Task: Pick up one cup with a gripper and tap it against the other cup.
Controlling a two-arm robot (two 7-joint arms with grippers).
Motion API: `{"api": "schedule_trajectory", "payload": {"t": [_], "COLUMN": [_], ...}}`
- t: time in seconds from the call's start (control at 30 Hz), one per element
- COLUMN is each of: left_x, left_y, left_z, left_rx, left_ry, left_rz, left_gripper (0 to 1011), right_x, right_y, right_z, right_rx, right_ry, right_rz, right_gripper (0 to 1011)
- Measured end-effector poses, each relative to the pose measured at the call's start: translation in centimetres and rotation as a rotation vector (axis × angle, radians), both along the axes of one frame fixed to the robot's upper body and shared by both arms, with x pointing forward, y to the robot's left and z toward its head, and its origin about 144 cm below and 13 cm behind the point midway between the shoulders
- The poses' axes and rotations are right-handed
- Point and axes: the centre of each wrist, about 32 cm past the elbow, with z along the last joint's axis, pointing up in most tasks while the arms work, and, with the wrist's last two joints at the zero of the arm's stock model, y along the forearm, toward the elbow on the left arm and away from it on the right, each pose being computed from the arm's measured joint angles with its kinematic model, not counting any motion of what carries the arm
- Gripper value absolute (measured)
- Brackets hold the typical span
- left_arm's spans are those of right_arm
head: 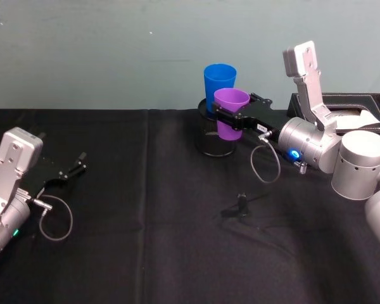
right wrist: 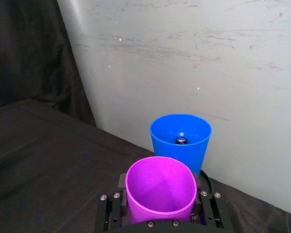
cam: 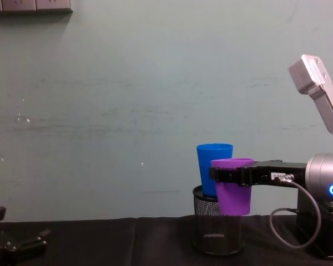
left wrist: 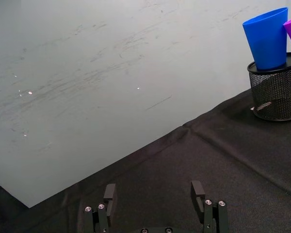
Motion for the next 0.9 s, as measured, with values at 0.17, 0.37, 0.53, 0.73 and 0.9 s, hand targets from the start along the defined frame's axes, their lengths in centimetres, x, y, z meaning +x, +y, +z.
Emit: {"api": "schedule_trajectory", "payload": {"t": [0.17,0.37,0.53,0.73,0.9], "left_x": [0.0,0.0,0.0,0.0,0.0], "left_y": [0.0,0.0,0.0,0.0,0.0], "left_z": [0.0,0.0,0.0,0.0,0.0], "left_rx": [0.0,0.0,0.0,0.0,0.0], "left_ry": [0.0,0.0,0.0,0.0,0.0], "left_rz": [0.0,0.0,0.0,0.0,0.0], "left_gripper": [1000,1000,1000,1000,1000], "right_x": [0.0,0.0,0.0,0.0,0.0], "right_y": [0.0,0.0,0.0,0.0,0.0], "right_z": [0.0,0.0,0.0,0.0,0.0], "right_rx": [0.0,0.0,0.0,0.0,0.0], "right_ry": [0.0,0.0,0.0,0.0,0.0], "right_rz": [0.0,0.0,0.0,0.0,0.0], "right_gripper": [733,733,733,733,733]}}
